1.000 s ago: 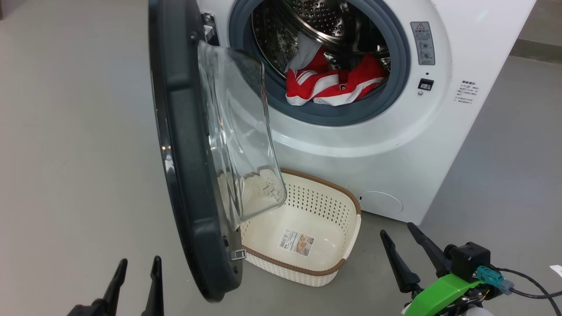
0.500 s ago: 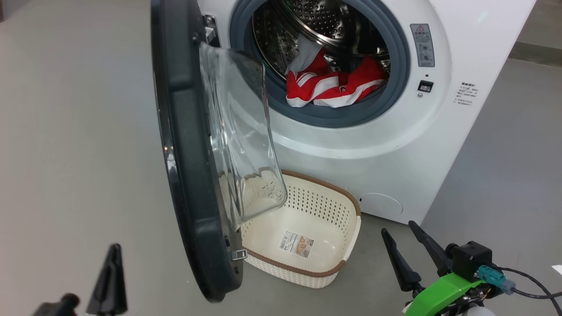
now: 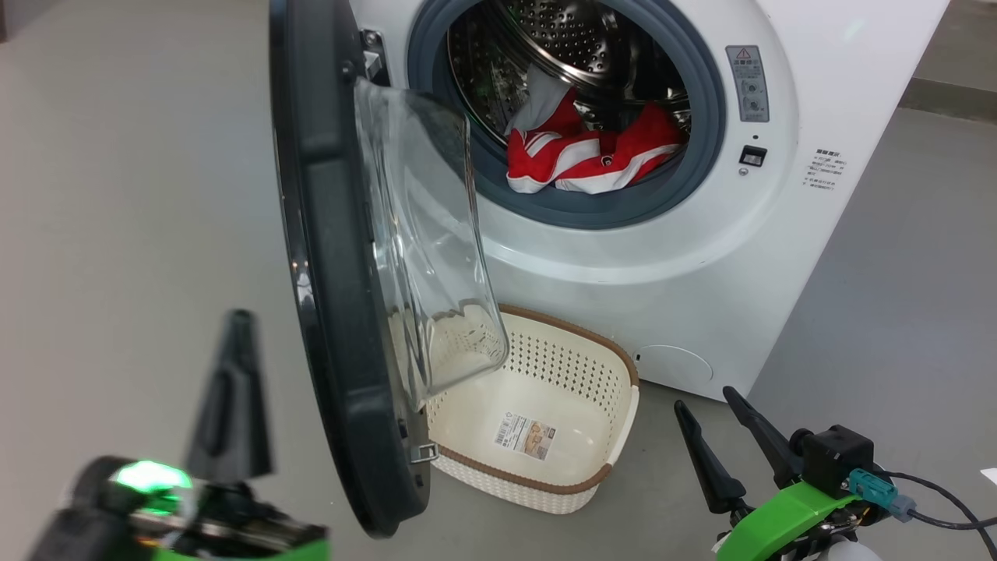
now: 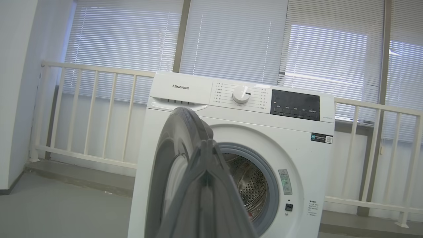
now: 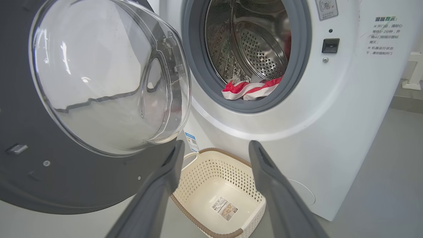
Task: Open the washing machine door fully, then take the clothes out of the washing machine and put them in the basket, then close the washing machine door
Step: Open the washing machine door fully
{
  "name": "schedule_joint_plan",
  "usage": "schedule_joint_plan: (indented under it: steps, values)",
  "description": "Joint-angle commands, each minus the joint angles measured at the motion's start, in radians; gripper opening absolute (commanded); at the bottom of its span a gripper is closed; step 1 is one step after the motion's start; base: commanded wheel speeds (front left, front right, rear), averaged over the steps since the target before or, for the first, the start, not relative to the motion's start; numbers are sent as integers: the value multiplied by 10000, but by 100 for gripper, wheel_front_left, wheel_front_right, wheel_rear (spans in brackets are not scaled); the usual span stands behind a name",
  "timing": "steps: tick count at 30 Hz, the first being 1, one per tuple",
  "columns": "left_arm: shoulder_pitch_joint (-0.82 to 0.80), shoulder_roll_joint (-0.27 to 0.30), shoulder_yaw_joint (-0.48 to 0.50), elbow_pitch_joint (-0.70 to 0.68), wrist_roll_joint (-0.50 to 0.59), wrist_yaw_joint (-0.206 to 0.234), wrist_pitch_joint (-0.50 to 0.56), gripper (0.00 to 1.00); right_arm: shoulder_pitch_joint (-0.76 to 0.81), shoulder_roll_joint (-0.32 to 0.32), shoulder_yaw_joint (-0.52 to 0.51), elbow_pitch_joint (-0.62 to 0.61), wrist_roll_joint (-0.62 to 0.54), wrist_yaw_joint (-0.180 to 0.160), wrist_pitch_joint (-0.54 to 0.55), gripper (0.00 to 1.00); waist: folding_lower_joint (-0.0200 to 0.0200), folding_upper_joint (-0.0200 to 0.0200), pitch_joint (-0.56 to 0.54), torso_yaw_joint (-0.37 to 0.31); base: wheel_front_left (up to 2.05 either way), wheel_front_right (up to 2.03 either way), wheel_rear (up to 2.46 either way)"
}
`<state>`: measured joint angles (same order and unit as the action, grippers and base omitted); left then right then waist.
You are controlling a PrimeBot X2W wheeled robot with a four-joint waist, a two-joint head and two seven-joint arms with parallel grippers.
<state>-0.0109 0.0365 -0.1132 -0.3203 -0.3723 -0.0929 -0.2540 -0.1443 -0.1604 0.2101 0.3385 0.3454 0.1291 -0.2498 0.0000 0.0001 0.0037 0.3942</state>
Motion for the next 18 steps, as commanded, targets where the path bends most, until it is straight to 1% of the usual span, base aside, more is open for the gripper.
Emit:
schedule_joint_plan:
  steps: [1, 3, 5, 8, 10, 13, 18]
  values:
    - [-152, 137, -111, -356, 25, -114, -78, 0, -86, -44, 192, -279, -11, 16, -120, 100, 0, -1, -5, -9, 0, 0, 0]
    - [40, 137, -771, -336, -36, -173, -78, 0, -82, -47, 206, -300, -2, 16, -120, 100, 0, -1, -12, -23, 0, 0, 0]
    - [257, 137, -1451, -10, -146, -224, -78, 0, -77, -49, 221, -322, 1, 16, -120, 100, 0, -1, -20, -43, 0, 0, 0]
    - [457, 137, -2276, 778, -423, -264, -74, 0, -84, -47, 230, -344, 5, 16, -120, 100, 0, -1, -29, -74, 0, 0, 0]
    - [510, 137, -2641, 1344, -692, -277, -32, 0, -100, -46, 229, -358, 6, 16, -120, 100, 0, -1, -33, -94, 0, 0, 0]
    - [461, 137, -2932, 2100, -809, -293, 12, 0, -121, -40, 222, -393, -2, 16, -120, 100, 0, -1, -36, -126, 0, 0, 0]
    - [334, 143, -2921, 2887, -883, -300, 6, 0, -122, -39, 206, -443, -11, 16, -120, 100, 0, -1, -47, -153, 0, 0, 0]
